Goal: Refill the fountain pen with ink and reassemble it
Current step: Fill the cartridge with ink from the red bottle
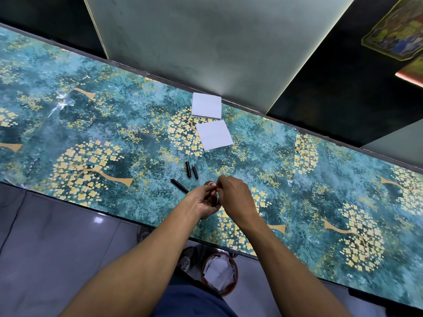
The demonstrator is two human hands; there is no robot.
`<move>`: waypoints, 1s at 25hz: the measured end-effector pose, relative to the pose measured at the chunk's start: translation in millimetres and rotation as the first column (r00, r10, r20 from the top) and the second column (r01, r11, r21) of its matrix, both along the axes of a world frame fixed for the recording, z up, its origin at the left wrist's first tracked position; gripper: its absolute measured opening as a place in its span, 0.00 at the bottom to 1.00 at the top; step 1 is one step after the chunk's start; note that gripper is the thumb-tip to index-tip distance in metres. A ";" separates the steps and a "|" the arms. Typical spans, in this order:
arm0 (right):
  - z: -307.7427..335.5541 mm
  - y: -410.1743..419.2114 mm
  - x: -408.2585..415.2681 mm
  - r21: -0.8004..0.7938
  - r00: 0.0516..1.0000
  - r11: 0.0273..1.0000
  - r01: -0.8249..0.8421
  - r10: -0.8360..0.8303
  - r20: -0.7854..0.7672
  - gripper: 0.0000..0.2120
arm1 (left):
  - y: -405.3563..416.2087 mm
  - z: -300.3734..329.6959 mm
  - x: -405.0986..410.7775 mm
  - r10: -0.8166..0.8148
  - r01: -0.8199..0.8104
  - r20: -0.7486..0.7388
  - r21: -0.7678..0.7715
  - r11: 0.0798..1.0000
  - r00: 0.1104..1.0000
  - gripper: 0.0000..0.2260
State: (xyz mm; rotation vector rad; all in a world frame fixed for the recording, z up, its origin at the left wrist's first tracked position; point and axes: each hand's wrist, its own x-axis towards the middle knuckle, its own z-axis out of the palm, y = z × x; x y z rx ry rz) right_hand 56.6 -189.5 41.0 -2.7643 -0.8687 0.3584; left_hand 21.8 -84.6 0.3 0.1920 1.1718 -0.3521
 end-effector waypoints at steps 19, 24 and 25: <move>5.8 8.4 -3.9 -0.085 0.998 0.996 -0.027 0.032 0.054 0.04 | 2.8 1.8 1.3 -0.009 0.009 0.011 0.015 1.000 1.000 0.06; 3.2 8.0 -3.0 -0.162 0.995 0.986 -0.038 0.053 0.086 0.05 | 2.8 -0.7 0.7 -0.028 0.028 0.008 0.027 0.999 1.000 0.06; 2.5 7.6 -3.0 -0.158 0.996 0.987 -0.034 0.047 0.079 0.06 | 3.1 -0.2 0.5 -0.029 0.028 0.009 0.026 0.999 1.000 0.06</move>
